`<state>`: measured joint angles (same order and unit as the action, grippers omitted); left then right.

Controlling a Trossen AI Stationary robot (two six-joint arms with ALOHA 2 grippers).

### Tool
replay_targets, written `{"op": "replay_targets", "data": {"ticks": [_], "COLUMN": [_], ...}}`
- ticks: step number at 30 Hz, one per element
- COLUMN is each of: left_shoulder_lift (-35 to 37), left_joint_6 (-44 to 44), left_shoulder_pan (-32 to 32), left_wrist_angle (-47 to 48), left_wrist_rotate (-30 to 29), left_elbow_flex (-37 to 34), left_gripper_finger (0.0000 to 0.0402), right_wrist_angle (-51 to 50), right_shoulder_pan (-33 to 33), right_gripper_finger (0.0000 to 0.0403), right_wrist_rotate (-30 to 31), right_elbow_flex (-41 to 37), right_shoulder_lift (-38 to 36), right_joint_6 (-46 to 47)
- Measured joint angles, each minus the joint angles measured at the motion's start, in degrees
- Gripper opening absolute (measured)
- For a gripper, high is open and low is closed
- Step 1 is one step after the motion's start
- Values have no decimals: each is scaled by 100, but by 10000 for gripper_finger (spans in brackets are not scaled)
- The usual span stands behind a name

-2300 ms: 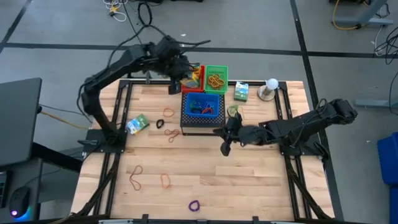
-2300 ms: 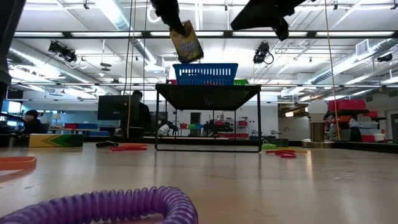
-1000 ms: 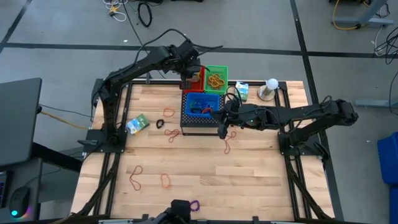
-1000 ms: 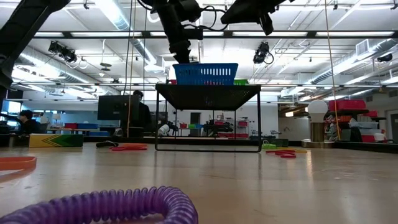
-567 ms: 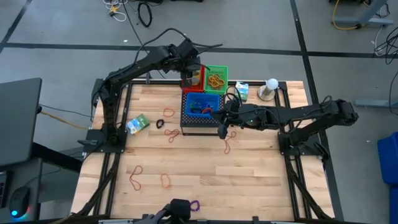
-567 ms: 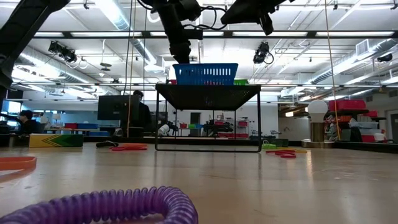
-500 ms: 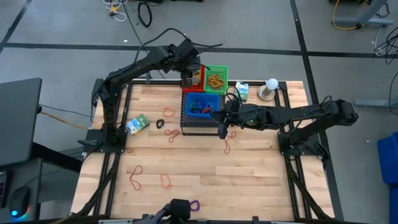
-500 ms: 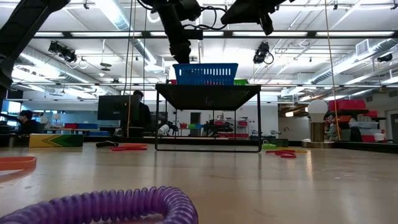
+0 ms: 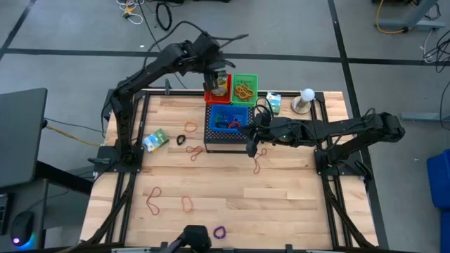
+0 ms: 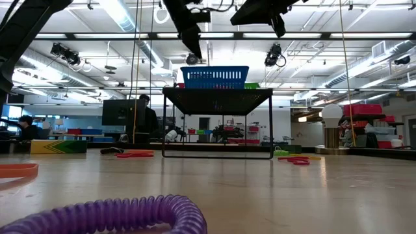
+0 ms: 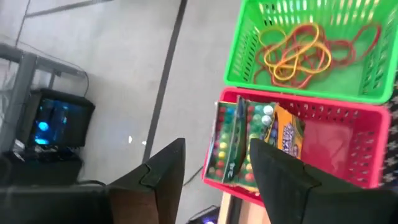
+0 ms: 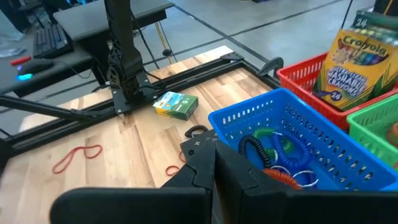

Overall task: Pick & Place Office Desk Supplies
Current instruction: Put the yellow crayon box into the red bin on the shelf

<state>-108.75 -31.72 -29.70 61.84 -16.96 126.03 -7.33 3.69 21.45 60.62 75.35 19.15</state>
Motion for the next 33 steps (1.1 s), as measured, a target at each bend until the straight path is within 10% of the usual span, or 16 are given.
{"op": "replay_targets", "data": {"ticks": [12,23,33], "left_shoulder_lift": [1234,3237,2968], "left_joint_6": [2191,3218,3546], "left_shoulder_pan": [-239,-1011,-1769], "left_wrist_angle": [-400,-4003,-4328], "left_wrist_rotate": [1588,2548,3644], "left_elbow_flex": [-974,-5379,-5977], "left_gripper_finger": [14,8,8], "right_wrist_angle": [-575,-675,-2374], "right_shoulder_pan": [-1603,-3159,-3517], "right_gripper_finger": [16,42,7], "right_wrist_rotate": [-1671,-2952,-2723], "right_elbow_flex": [499,1315,3377], "right_shoulder_lift": [-46,878,2623], "right_joint_6": [-38,-445,-638]}}
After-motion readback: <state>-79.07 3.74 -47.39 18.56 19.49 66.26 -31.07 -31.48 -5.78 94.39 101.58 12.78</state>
